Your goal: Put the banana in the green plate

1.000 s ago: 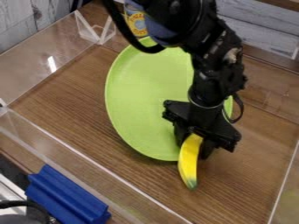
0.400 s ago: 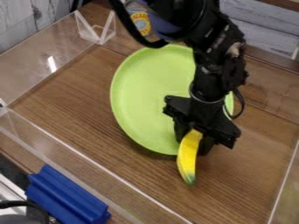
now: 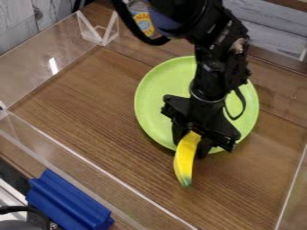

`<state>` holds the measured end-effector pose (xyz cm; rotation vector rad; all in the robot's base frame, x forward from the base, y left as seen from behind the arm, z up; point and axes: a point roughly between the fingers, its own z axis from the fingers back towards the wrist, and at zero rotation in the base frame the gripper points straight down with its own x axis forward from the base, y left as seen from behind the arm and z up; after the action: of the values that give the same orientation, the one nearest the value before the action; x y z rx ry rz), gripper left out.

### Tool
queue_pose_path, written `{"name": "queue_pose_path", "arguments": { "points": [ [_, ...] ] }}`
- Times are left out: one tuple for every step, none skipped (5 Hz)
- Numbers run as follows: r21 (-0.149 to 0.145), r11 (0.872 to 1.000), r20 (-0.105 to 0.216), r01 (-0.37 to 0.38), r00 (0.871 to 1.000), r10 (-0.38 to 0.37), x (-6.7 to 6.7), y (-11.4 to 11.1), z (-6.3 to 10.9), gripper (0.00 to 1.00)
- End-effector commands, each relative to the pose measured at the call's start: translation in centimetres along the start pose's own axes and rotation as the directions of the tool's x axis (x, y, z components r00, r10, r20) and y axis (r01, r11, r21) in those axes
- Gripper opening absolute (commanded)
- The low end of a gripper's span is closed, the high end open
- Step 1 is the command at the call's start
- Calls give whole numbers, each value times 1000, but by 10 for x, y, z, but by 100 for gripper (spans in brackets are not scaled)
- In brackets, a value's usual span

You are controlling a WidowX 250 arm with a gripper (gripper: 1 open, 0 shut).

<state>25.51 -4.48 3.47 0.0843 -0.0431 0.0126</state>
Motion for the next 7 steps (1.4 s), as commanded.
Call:
{"name": "queue_pose_path", "arguments": {
  "points": [
    [-11,1000,58,-4,998,4,8,4,20,0],
    [-9,1000,52,0,999,1,6,7,22,0],
    [-5,1000,49,11,999,-11,6,10,23,0],
    [0,1000,46,20,999,-20,6,12,25,0],
    [5,1000,42,27,999,-27,7,15,26,0],
    [11,999,37,37,999,-38,7,18,27,0],
    [18,999,31,48,998,-48,8,20,29,0]
  ]
}}
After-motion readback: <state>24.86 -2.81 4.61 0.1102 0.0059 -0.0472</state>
